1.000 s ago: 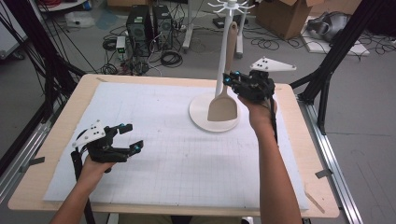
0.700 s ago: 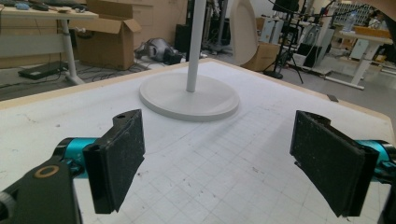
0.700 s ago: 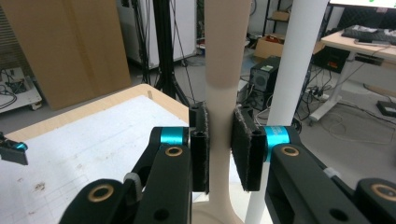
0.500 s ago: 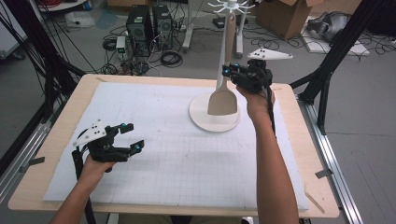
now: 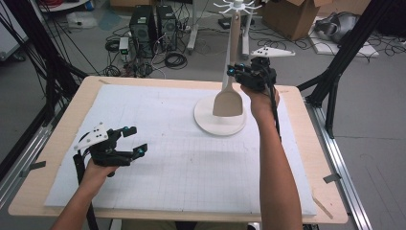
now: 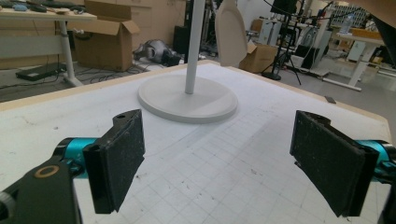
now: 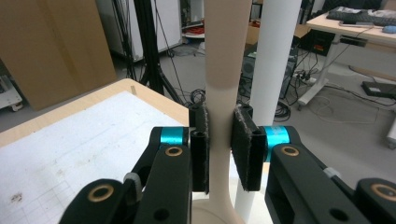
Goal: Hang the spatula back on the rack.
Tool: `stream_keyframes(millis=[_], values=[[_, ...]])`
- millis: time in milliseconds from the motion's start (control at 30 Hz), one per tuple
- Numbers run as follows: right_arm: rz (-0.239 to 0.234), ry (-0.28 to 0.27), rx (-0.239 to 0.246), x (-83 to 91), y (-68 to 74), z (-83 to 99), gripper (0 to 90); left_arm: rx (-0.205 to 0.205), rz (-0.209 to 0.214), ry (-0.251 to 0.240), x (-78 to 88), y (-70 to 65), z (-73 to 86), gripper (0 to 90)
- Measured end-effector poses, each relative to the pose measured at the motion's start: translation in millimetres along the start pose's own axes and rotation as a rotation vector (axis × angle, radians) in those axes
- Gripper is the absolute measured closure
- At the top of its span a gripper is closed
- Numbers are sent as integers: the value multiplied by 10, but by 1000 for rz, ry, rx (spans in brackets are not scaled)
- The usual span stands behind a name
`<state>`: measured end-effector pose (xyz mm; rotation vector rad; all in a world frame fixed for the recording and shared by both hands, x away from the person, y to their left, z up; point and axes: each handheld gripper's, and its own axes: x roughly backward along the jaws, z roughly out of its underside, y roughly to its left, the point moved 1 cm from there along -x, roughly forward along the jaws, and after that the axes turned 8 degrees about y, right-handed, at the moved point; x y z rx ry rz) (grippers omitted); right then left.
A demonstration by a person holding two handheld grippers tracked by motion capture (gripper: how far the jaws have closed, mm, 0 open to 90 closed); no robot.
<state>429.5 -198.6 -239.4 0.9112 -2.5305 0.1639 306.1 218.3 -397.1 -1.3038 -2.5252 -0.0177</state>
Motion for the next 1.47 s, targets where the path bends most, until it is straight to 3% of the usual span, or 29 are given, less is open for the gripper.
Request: stream_keyframes(millis=[100,167,200,367,500,633,767,1000,1200,1367,1467], values=[[-5,-13,-8,5,5,32,739,3,0,1,3,9,6,183],[6,-44,-9,21,21,76,577,8,-7,-5,3,14,9,183],[-1,-51,-15,29,28,109,550,6,-8,-3,5,18,9,182],[19,-42,15,96,83,383,374,10,-11,-5,2,26,10,182],[-18,-34,0,198,89,652,294,13,-21,-3,-4,48,25,182],[-21,-1,36,325,92,906,288,12,-40,-10,1,60,29,182],[1,-32,44,507,101,1158,245,10,-58,-18,4,69,31,181],[95,-71,77,696,196,1843,200,12,-78,-16,17,98,115,205],[140,-45,40,682,220,2365,191,24,-91,-10,13,120,221,202],[164,-78,-7,670,212,2553,187,36,-96,-4,4,125,289,202],[177,-65,-17,644,208,2635,186,33,-98,-1,11,126,299,202]])
